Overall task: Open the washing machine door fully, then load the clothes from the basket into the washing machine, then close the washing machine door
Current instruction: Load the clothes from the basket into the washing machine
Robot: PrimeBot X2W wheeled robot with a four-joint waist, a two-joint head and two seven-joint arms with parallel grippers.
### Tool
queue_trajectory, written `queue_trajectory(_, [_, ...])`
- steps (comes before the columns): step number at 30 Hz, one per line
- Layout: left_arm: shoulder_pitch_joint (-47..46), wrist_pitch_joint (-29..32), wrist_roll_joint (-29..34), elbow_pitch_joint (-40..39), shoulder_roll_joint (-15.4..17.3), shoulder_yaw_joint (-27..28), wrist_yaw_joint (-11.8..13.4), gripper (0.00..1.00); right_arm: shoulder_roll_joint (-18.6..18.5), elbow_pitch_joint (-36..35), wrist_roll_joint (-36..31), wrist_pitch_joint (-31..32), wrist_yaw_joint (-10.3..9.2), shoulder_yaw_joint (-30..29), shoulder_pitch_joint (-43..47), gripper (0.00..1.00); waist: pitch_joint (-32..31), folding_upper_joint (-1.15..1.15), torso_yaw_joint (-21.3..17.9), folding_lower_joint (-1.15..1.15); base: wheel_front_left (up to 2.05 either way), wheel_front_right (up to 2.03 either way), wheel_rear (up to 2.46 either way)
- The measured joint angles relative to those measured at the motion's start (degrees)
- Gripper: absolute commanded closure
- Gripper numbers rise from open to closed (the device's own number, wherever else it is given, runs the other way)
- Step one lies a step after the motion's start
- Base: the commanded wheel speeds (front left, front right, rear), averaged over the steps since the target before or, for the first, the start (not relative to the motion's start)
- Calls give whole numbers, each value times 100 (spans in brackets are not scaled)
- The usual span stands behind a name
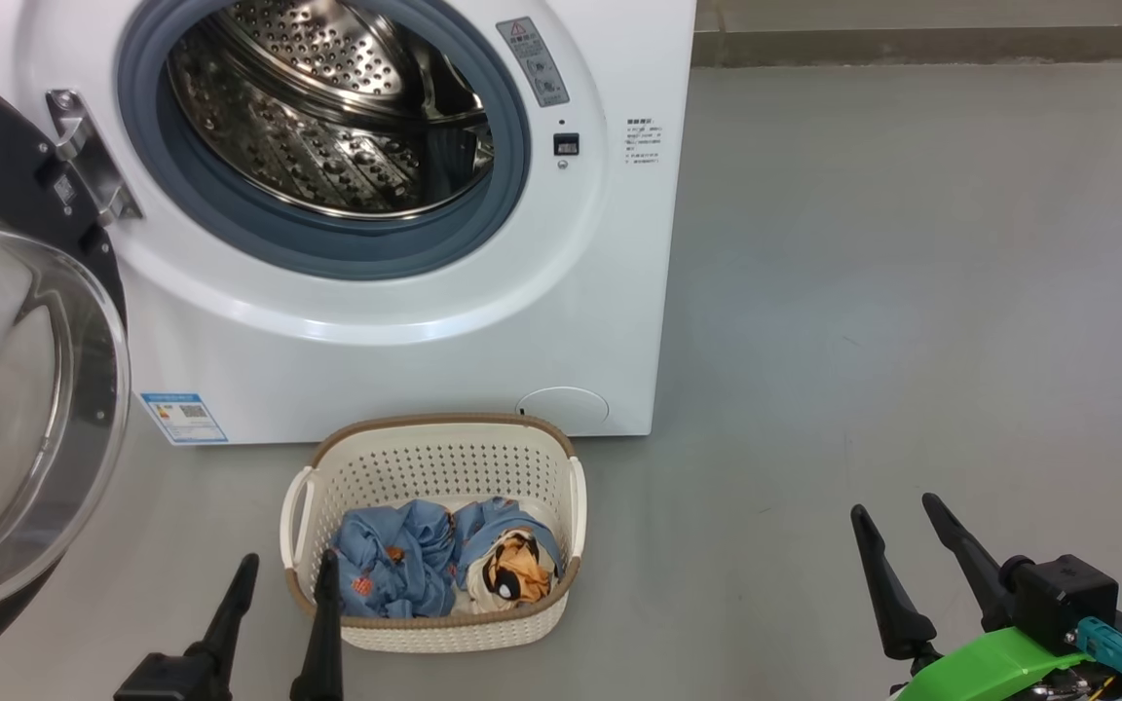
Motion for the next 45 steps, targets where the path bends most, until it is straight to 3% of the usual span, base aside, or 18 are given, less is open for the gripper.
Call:
queue_trajectory(17, [-3,0,-1,-3,45,-104,58,0,0,57,0,-9,0,-11,-1,0,52,0,28,0,0,0,0])
queue_trajectory(26, [-3,74,-369,-71,25,-93,-9,0,1,78,0,-26,0,-10,-1,0,74,0,26,0,16,-21,5])
queue_trajectory(38, [-2,76,-369,-164,38,-91,47,0,1,97,0,-51,0,-11,-1,0,81,0,50,0,125,-147,22])
queue_trajectory(45, [-5,65,-156,-181,152,-104,258,0,5,118,0,-51,0,-8,-3,0,107,0,68,0,161,-195,34])
